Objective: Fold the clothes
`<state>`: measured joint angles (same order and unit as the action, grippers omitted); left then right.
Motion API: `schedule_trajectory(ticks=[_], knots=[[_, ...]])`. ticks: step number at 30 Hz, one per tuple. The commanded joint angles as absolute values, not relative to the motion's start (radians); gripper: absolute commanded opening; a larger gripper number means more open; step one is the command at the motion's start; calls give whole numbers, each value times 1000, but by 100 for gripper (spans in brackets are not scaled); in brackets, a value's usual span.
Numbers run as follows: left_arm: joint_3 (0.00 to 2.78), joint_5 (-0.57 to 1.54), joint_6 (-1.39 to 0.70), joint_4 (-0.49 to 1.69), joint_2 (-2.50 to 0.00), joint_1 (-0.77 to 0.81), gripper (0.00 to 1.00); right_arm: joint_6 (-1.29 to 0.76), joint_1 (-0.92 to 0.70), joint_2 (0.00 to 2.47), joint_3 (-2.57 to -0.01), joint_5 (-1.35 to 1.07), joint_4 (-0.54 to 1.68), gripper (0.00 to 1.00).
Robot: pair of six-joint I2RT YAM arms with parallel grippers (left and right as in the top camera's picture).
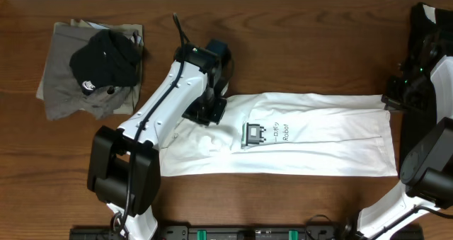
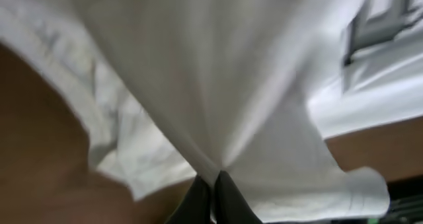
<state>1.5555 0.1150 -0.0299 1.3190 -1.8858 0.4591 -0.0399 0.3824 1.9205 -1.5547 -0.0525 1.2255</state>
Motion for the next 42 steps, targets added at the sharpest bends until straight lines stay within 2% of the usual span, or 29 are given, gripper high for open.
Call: schedule_trajectory(ticks=[1,11,34,36,38,42], knots=[[1566,11,-67,1363,-1889,454,6,-28,385,1921,-1558,-48,1227,1],[1566,-118,-114,1410,-1889,454,6,-28,385,1921,-1558,-40,1231,1],[1566,-118,-114,1308,-1889,454,6,-81,386,1921,-1557,128,1355,3],[1566,-118,-113,1308,-1889,454,6,-82,386,1921,-1557,134,1355,10],[1566,-118,-113,1308,-1889,454,6,-82,386,1921,-1557,146,1356,27],[1566,-118,-113,1308,-1889,454,7,-81,386,1921,-1557,155,1360,41]])
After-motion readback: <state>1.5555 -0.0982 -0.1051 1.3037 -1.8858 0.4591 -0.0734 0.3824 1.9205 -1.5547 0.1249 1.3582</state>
